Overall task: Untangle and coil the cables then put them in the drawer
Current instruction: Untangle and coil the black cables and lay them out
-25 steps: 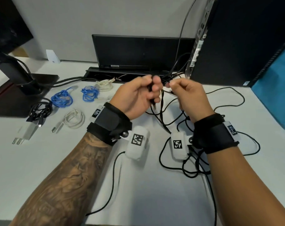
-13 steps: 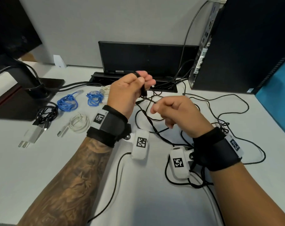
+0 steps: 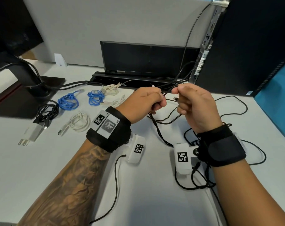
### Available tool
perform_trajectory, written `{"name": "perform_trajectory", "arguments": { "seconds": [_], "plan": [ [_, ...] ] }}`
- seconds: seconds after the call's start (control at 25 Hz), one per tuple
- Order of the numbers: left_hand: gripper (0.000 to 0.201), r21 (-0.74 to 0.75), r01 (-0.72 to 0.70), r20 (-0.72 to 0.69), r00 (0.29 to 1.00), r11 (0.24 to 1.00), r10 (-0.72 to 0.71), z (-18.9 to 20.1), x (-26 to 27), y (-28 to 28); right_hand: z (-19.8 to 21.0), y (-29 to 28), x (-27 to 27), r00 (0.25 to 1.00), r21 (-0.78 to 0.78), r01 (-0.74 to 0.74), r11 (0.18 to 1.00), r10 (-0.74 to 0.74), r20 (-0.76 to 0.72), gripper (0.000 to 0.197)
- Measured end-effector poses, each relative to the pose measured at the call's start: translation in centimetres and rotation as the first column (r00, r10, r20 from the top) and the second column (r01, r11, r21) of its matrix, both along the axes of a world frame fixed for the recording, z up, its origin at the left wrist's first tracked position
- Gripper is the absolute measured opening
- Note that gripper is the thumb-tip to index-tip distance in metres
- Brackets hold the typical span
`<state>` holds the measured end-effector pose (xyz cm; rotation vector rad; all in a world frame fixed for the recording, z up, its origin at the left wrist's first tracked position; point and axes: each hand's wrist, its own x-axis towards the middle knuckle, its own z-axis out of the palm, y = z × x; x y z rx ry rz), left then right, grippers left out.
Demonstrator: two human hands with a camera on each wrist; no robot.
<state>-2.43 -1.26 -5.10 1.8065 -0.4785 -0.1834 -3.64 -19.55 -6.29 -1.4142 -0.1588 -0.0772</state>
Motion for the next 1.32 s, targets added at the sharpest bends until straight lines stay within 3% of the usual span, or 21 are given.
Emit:
{"name": "perform_trajectory", "arguments": {
  "seconds": [0.08,0.16,0.2,0.28,0.32,0.36,0.4,0.52,0.68,0.8,0.92,1.04,1.12,1.2,1.32],
  "plan": [
    [0.026,-0.086,0.097,-0.135,0.985,0.992,-0.108,0.1,0.0,0.2,-0.5,0.5,0.3,0.998,-0.092,0.062,0.994,-0.062,0.004,0.019],
    [0.018,-0.333,0.155,-0.280,0.926,0.930,-0.255,0.1,0.2,0.7,-0.9,1.2,0.4,0.997,-0.158,0.078,0.984,-0.080,-0.010,0.015],
    [0.015,-0.498,0.134,-0.318,0.891,0.857,-0.324,0.2,0.4,0.9,-1.1,1.7,0.4,0.997,-0.189,0.069,0.980,-0.074,-0.016,0.016],
    [0.016,-0.791,-0.010,-0.335,0.843,0.612,-0.420,0.3,0.8,1.4,-1.6,2.8,0.2,0.999,-0.260,0.011,0.966,-0.022,-0.037,0.021],
    [0.018,-0.866,-0.099,-0.332,0.848,0.490,-0.414,0.2,1.1,1.7,-1.9,3.3,0.0,0.997,-0.279,-0.045,0.959,0.027,-0.067,0.022],
    [0.021,-0.893,-0.170,-0.335,0.869,0.416,-0.365,0.0,1.6,1.9,-2.1,3.8,-0.2,0.991,-0.279,-0.107,0.954,0.081,-0.103,0.024],
    [0.023,-0.890,-0.224,-0.350,0.894,0.398,-0.280,-0.2,2.0,2.0,-2.2,4.0,-0.4,0.984,-0.277,-0.153,0.949,0.121,-0.131,0.024],
    [0.023,-0.821,-0.339,-0.377,0.926,0.459,0.010,-0.9,2.3,1.6,-1.9,4.2,-0.8,0.975,-0.308,-0.200,0.930,0.157,-0.160,0.021],
    [0.021,-0.766,-0.350,-0.314,0.936,0.539,0.161,-0.7,1.7,0.7,-1.1,3.5,-1.1,0.972,-0.297,-0.227,0.928,0.197,-0.128,0.020],
    [0.019,-0.739,-0.312,-0.211,0.949,0.598,0.234,-0.3,1.2,0.5,-0.6,3.3,-1.2,0.936,0.024,-0.287,0.958,0.285,-0.205,0.012],
    [0.018,-0.718,-0.312,-0.143,0.941,0.622,0.307,-0.4,1.3,0.9,-0.2,3.5,-1.3,0.901,0.267,-0.268,0.926,0.339,-0.272,0.023],
    [0.017,-0.648,-0.372,-0.083,0.902,0.665,0.424,-0.7,1.6,1.6,0.2,3.2,-1.2,0.947,0.213,-0.184,0.960,0.231,-0.222,0.032],
    [0.017,-0.450,-0.424,0.082,0.857,0.786,0.510,-1.2,1.8,1.8,0.6,2.8,-1.2,0.976,0.105,-0.151,0.983,0.165,-0.140,0.038],
    [0.019,-0.198,-0.375,0.213,0.886,0.906,0.413,-1.6,1.7,1.6,0.8,2.3,-1.3,0.993,0.013,-0.113,0.994,0.113,-0.016,0.037],
    [0.029,0.018,-0.146,0.129,0.981,0.989,0.142,-1.6,1.1,1.1,1.1,1.8,-1.5,0.992,-0.047,0.001,0.999,0.005,0.127,0.034]
  ]
}}
